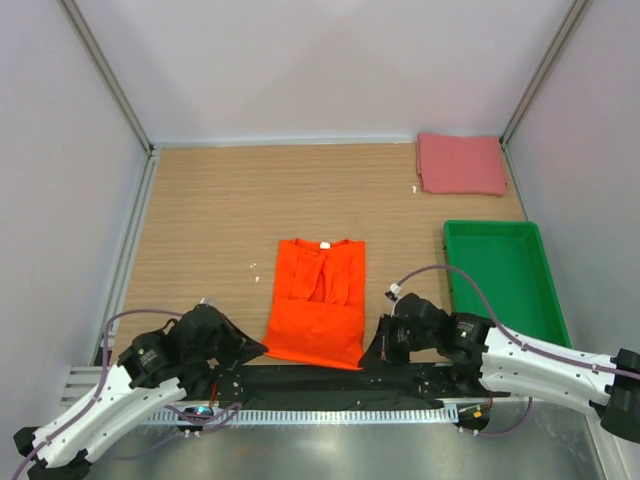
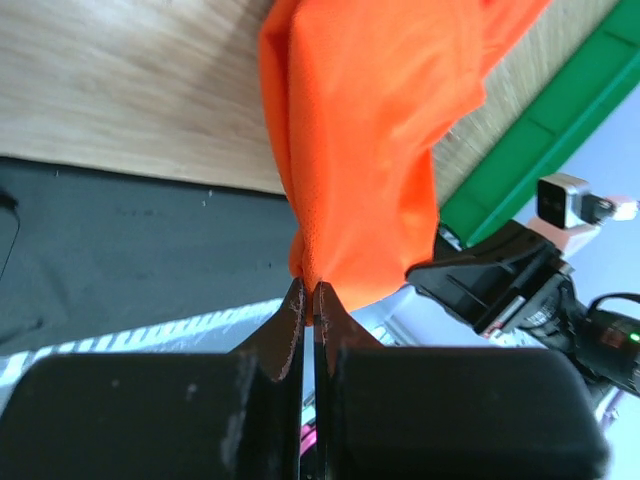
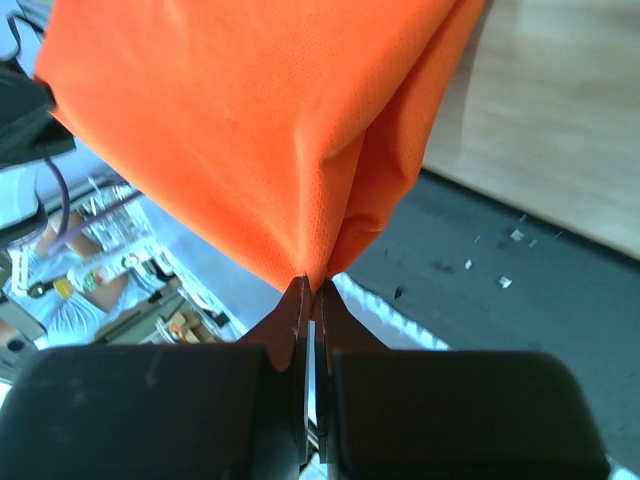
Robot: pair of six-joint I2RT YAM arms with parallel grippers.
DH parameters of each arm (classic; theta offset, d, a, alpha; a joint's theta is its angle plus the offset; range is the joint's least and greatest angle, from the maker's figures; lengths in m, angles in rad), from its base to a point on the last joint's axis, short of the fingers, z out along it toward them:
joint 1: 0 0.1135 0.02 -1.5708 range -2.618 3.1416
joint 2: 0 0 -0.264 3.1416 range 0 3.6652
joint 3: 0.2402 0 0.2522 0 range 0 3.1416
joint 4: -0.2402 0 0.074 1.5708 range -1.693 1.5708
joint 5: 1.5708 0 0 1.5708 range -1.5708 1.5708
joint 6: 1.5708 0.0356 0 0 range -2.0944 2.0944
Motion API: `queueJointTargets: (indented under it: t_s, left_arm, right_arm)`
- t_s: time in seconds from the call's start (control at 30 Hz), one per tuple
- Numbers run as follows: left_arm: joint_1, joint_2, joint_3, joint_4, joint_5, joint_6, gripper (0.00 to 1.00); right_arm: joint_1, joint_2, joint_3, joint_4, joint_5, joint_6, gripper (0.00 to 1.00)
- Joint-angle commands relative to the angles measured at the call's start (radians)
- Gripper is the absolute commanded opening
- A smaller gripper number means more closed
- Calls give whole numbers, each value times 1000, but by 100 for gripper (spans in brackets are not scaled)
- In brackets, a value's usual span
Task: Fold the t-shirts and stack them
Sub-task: Fold the tshirt
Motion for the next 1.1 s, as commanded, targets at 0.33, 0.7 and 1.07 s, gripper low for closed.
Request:
queueJointTargets:
  t_s: [0.33,0.7,1.07]
  left_arm:
    - [-2,71,291,-159,-106,69,0]
    - [87,476,506,19,-162,271,0]
    - [402,797,574,197,108,487,0]
  right_arm:
    - [96,43,333,-184,127,49,1]
    - [-300,254,462,-193,-163,-209,1]
    - [-528,471,608,-245,-335,-393,1]
